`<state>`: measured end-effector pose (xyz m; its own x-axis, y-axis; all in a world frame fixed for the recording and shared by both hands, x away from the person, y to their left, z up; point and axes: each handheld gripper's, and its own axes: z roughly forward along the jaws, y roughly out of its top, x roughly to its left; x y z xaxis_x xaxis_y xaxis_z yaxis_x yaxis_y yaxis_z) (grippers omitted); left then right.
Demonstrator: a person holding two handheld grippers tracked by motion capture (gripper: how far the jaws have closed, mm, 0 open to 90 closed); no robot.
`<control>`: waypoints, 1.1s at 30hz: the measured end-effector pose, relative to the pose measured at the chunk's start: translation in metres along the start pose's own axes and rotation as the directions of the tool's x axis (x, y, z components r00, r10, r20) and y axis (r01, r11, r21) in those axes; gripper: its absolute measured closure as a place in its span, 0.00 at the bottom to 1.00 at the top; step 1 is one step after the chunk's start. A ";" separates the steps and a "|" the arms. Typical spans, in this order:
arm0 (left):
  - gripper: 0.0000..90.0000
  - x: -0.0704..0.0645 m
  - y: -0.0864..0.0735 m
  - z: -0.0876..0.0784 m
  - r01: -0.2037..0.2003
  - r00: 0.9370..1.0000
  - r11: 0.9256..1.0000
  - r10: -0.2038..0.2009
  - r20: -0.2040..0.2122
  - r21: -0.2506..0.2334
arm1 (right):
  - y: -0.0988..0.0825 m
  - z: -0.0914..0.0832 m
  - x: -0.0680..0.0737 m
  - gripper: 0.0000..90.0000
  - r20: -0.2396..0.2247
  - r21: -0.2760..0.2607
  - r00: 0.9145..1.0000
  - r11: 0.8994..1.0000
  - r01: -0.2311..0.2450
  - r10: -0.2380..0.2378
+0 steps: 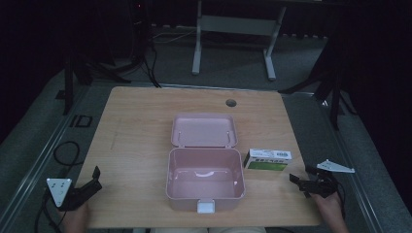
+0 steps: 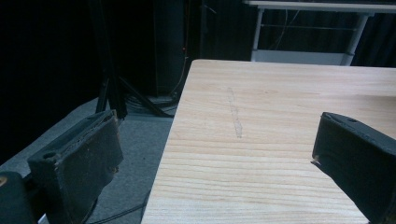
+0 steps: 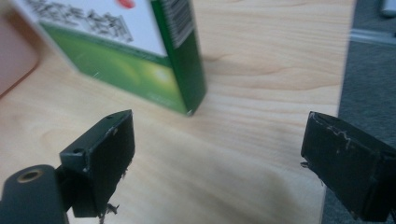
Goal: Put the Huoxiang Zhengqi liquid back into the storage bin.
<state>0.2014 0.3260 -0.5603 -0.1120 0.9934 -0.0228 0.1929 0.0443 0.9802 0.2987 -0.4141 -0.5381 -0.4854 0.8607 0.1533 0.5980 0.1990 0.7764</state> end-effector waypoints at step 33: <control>0.02 -0.002 0.000 0.002 -0.017 0.999 1.000 0.017 0.029 0.016 | 0.050 0.008 0.059 0.15 -0.352 0.524 0.811 0.619 0.585 -0.468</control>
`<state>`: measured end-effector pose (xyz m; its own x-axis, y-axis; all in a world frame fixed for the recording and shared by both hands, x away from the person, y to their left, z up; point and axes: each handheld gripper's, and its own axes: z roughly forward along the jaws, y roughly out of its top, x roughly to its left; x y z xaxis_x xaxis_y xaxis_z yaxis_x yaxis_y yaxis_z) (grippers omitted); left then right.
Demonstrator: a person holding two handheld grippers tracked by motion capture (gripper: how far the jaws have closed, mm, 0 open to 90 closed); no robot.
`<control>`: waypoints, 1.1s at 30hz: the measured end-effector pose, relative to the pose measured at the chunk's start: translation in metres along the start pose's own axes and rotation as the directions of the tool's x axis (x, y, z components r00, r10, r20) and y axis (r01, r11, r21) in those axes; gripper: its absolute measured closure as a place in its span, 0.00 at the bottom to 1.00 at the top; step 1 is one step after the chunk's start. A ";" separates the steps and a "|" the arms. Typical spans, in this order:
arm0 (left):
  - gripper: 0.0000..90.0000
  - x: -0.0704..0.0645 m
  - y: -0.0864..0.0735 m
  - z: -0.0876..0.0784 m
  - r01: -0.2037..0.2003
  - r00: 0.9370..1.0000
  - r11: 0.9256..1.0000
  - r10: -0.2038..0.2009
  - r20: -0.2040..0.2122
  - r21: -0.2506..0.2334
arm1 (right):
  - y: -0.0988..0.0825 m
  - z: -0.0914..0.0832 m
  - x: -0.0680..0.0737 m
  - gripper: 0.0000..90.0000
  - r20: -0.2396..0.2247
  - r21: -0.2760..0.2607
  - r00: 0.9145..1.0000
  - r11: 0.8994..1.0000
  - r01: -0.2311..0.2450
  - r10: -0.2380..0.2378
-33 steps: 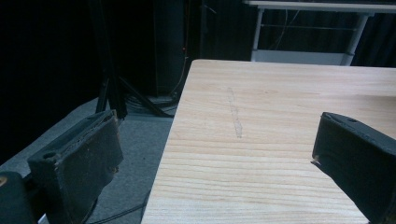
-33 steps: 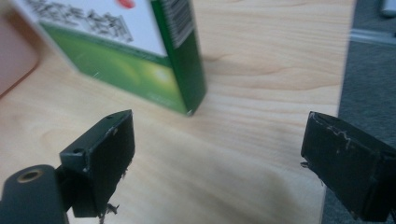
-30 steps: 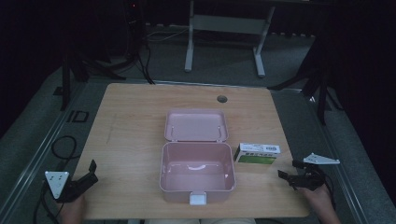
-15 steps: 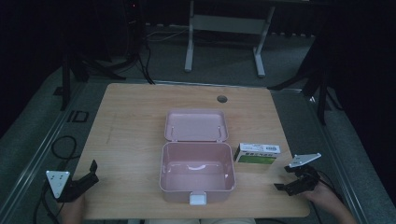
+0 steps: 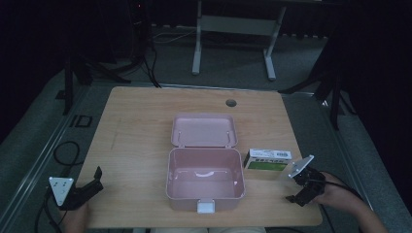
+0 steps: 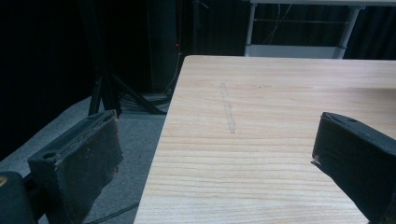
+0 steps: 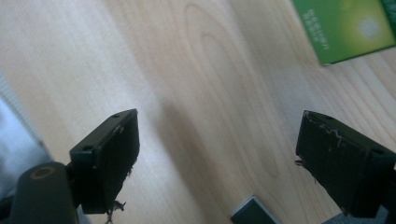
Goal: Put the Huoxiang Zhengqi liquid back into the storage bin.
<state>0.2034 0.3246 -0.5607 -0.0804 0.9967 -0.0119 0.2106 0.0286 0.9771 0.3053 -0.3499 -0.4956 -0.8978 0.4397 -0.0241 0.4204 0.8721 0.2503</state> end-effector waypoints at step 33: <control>0.02 -0.001 0.000 0.001 -0.017 1.000 1.000 0.016 0.020 0.015 | 0.063 -0.026 0.028 0.23 -0.053 0.216 0.952 0.928 0.304 -0.300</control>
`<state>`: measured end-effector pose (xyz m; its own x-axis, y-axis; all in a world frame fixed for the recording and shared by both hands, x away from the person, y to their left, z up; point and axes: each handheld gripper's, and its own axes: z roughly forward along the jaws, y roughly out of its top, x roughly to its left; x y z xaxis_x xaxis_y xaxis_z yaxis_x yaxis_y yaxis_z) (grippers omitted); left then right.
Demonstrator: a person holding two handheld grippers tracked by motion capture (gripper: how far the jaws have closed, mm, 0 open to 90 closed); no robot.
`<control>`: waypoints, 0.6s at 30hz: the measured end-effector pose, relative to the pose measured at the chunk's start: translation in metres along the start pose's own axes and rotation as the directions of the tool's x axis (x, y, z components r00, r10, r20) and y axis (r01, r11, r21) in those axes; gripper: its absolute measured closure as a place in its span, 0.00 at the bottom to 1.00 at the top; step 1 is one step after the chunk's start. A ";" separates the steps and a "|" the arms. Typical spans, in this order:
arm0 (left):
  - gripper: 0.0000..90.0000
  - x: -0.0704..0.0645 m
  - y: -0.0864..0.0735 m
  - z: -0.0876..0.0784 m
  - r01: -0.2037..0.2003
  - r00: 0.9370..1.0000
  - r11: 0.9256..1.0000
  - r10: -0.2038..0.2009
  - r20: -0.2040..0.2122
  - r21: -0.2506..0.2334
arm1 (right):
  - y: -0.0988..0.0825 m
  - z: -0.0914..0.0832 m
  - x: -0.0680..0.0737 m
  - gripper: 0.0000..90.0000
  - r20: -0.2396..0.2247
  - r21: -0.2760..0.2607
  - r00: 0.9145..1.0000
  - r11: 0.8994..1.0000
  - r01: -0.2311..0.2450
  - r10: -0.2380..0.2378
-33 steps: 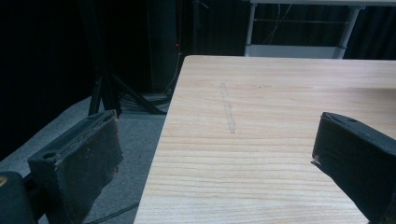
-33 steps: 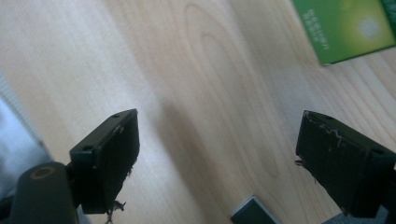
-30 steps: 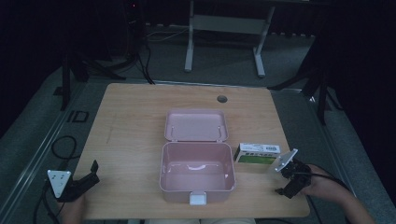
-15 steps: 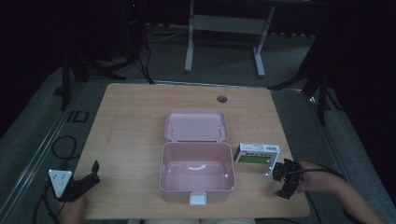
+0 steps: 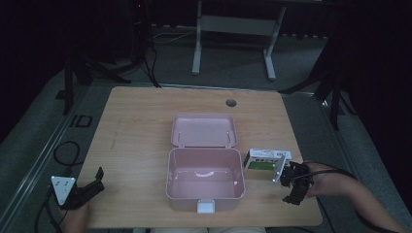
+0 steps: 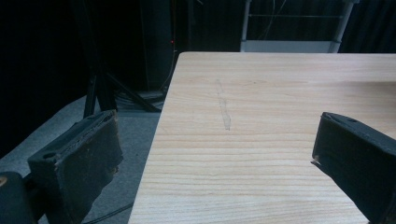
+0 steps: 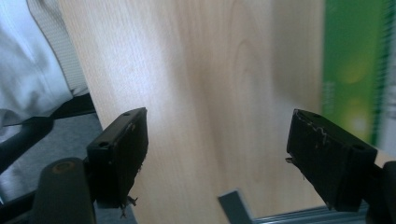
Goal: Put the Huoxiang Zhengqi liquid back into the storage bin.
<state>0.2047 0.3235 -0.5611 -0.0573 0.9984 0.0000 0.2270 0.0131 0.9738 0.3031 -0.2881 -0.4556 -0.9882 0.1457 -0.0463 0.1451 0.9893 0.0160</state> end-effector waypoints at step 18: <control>0.02 -0.001 0.000 0.001 -0.007 1.000 1.000 0.007 0.004 0.008 | 0.010 -0.061 -0.038 0.30 0.173 -0.040 0.985 0.998 0.038 -0.030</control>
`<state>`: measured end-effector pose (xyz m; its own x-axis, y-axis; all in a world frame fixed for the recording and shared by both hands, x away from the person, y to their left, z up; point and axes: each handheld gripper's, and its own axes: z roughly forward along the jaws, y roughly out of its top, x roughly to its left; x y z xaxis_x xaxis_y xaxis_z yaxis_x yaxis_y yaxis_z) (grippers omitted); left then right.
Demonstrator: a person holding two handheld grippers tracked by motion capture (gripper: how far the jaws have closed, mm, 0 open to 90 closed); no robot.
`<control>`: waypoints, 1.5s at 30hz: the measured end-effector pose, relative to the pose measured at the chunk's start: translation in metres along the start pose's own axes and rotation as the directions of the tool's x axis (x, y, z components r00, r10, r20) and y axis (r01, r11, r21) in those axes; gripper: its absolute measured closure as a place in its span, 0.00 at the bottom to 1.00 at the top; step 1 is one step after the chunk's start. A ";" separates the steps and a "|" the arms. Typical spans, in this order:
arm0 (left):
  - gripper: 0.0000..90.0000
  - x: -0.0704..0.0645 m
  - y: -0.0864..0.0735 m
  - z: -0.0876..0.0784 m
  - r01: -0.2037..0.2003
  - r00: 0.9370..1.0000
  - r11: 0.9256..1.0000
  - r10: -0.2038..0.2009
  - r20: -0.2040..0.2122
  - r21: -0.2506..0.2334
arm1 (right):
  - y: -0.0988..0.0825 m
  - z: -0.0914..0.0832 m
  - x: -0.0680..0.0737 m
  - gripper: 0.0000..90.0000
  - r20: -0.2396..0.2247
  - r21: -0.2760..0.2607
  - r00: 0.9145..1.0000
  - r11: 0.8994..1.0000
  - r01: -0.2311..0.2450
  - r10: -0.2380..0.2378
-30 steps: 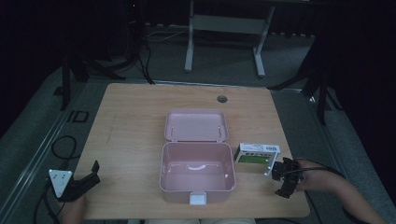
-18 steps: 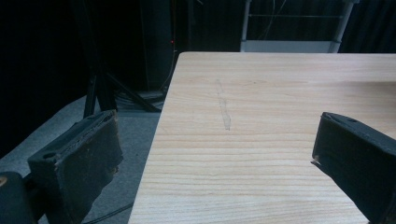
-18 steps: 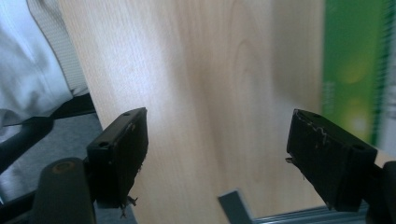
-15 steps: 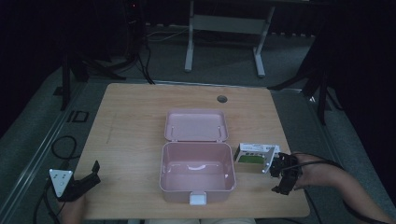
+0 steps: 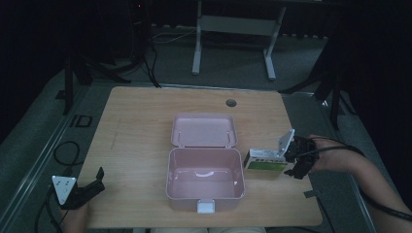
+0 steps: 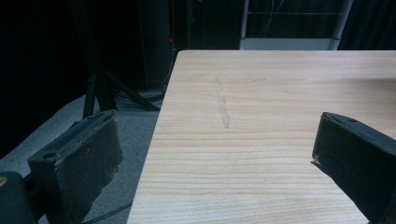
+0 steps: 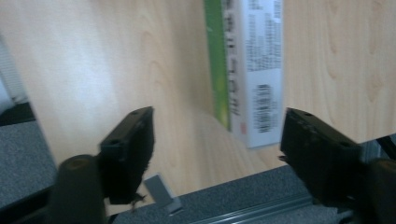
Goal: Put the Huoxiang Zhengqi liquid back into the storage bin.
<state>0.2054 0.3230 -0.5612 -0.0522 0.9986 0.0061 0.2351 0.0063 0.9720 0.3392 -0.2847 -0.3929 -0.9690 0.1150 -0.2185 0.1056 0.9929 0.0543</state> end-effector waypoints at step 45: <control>0.02 -0.002 0.000 0.002 -0.020 1.000 1.000 0.020 -0.004 0.023 | 0.016 0.075 -0.050 0.64 -0.127 0.143 0.991 0.988 0.049 -0.031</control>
<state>0.2071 0.3209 -0.5618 -0.0516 0.9983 0.0263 0.2582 -0.0121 0.9660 0.4067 -0.2719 -0.4543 -0.9924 0.0795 -0.0944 0.0886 0.9913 -0.0969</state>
